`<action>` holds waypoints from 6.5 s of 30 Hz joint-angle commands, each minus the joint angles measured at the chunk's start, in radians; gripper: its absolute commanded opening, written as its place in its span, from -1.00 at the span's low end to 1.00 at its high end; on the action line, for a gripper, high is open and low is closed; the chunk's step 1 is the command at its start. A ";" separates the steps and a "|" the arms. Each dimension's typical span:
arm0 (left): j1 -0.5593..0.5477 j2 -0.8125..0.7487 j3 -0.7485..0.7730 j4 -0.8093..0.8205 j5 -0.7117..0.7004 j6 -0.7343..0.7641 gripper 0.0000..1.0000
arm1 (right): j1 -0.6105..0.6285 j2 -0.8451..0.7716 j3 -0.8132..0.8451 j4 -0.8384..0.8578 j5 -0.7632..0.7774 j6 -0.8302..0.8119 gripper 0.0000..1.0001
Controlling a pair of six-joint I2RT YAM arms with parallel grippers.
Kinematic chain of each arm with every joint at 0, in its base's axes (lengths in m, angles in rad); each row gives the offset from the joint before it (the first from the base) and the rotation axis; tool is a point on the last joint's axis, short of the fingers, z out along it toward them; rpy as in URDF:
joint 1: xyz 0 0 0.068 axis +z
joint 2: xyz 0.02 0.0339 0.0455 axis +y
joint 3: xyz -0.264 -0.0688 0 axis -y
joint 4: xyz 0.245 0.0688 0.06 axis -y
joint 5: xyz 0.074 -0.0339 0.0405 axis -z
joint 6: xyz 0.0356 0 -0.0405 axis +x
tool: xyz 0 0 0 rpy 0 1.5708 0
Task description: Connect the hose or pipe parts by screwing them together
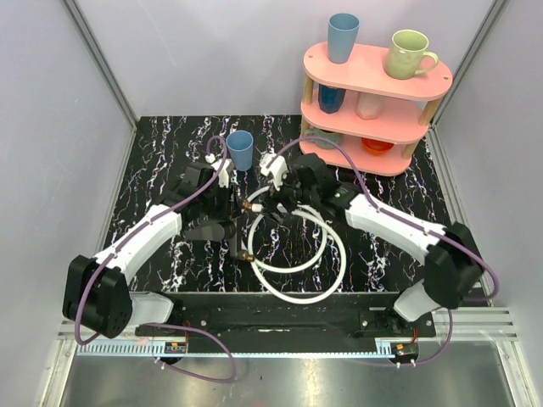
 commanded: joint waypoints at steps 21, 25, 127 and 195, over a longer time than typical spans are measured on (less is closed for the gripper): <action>0.054 0.166 0.167 -0.091 0.276 0.014 -1.00 | 0.294 -0.009 -0.393 0.667 0.471 -1.099 0.54; 0.054 0.176 0.173 -0.097 0.292 0.014 -1.00 | 0.305 0.040 -0.376 0.699 0.497 -1.130 0.10; -0.021 -0.184 0.015 0.201 0.137 0.036 -1.00 | 0.041 0.367 0.307 -0.006 -0.348 0.080 -1.00; 0.036 -0.221 -0.072 0.319 0.163 0.016 -1.00 | 0.104 0.241 0.214 0.053 -0.210 -0.140 -1.00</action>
